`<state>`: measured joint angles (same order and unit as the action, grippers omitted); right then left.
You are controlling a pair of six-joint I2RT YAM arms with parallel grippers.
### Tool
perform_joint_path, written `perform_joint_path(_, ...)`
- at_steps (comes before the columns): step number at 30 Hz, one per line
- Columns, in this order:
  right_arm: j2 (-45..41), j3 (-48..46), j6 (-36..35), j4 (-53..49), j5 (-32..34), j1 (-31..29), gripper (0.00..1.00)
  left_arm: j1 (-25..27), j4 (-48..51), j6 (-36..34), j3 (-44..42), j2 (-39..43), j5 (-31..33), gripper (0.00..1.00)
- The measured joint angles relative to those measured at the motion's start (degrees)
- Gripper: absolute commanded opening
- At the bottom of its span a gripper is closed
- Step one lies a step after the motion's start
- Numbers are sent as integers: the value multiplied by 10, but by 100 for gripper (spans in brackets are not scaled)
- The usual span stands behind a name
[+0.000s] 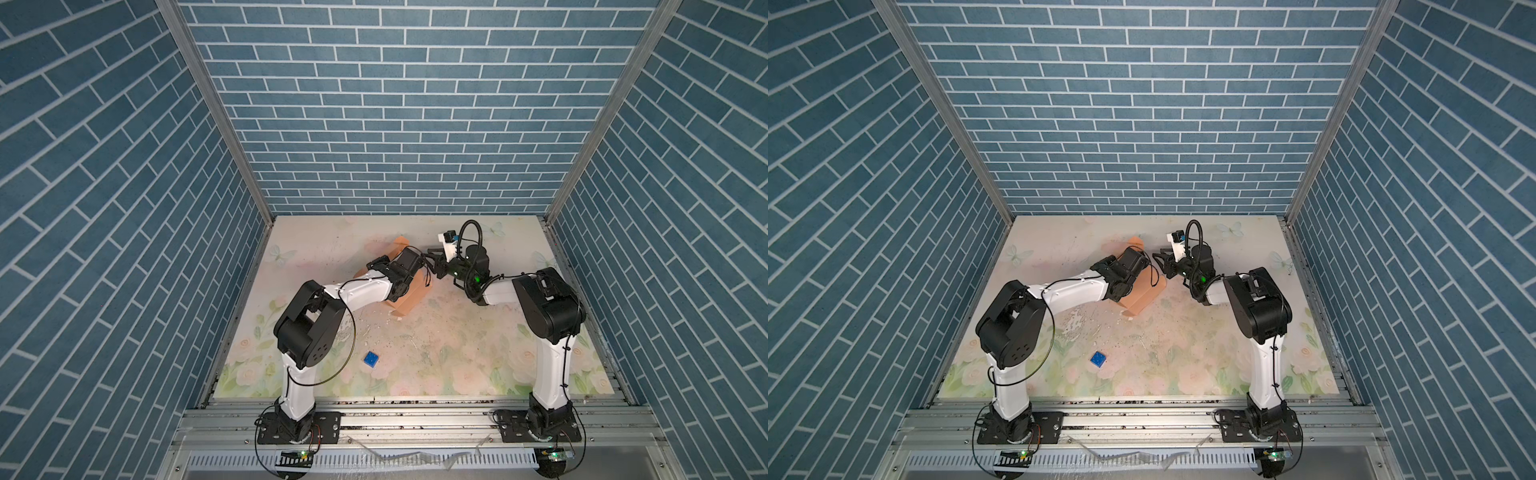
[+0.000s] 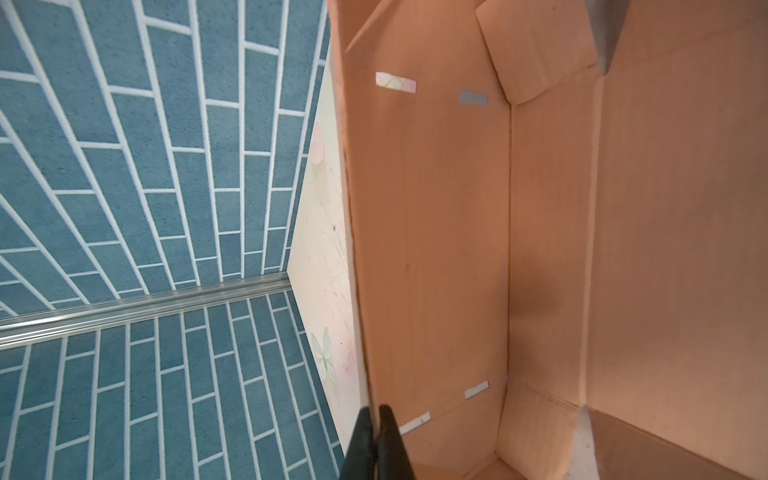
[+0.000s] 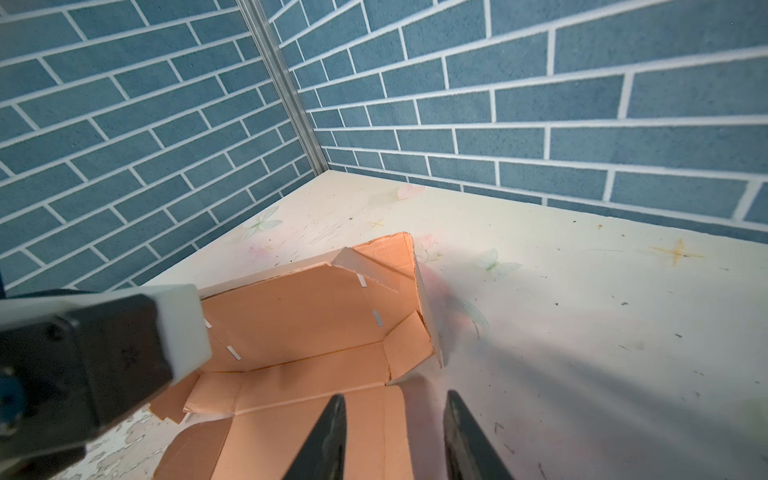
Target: Fold the paper box
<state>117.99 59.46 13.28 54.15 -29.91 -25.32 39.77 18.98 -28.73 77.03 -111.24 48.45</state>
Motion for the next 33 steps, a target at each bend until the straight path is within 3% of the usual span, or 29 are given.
perform_joint_path(15,37,96,20,-64,52,-22,40,0,7,11,3,0,-5,6)
perform_joint_path(33,102,196,28,-159,53,-44,42,6,9,11,3,4,-12,6)
